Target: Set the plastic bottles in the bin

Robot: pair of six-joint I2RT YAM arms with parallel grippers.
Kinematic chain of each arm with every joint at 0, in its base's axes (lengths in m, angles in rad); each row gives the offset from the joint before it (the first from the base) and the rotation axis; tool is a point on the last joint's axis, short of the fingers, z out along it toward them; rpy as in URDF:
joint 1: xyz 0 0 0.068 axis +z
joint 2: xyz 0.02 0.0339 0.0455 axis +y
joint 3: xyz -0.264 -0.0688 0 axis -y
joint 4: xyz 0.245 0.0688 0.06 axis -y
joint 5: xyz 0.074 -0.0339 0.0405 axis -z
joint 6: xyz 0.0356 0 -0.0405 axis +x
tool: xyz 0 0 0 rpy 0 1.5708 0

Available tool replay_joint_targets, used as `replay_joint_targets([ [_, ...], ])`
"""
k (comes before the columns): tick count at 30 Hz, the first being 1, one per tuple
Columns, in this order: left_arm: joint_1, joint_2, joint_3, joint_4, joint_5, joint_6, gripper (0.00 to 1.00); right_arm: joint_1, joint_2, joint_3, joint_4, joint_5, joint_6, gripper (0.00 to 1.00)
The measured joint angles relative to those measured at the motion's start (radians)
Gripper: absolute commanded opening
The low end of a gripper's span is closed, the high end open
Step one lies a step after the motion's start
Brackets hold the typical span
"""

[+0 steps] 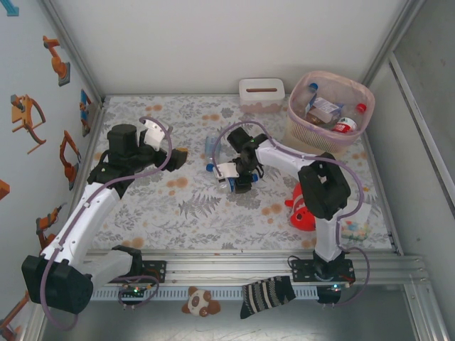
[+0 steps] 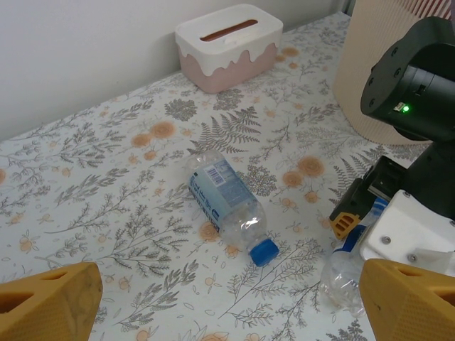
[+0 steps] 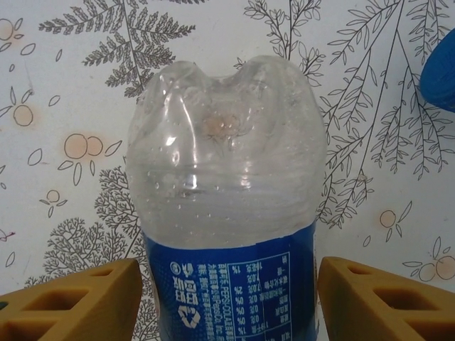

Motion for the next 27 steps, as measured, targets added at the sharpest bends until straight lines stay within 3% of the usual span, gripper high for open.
replay_joint_targets([
  [12,0.000,0.000,0.000,0.000,0.002,-0.003,0.93,0.008,0.034,0.000,0.019,0.000,0.011,0.64],
  [21,0.000,0.000,0.000,0.000,0.002,-0.003,0.93,0.009,0.046,0.001,0.019,0.007,0.035,0.54],
  [27,0.000,0.002,0.000,0.000,0.001,-0.003,0.93,0.009,0.037,0.002,0.013,0.011,0.047,0.53],
])
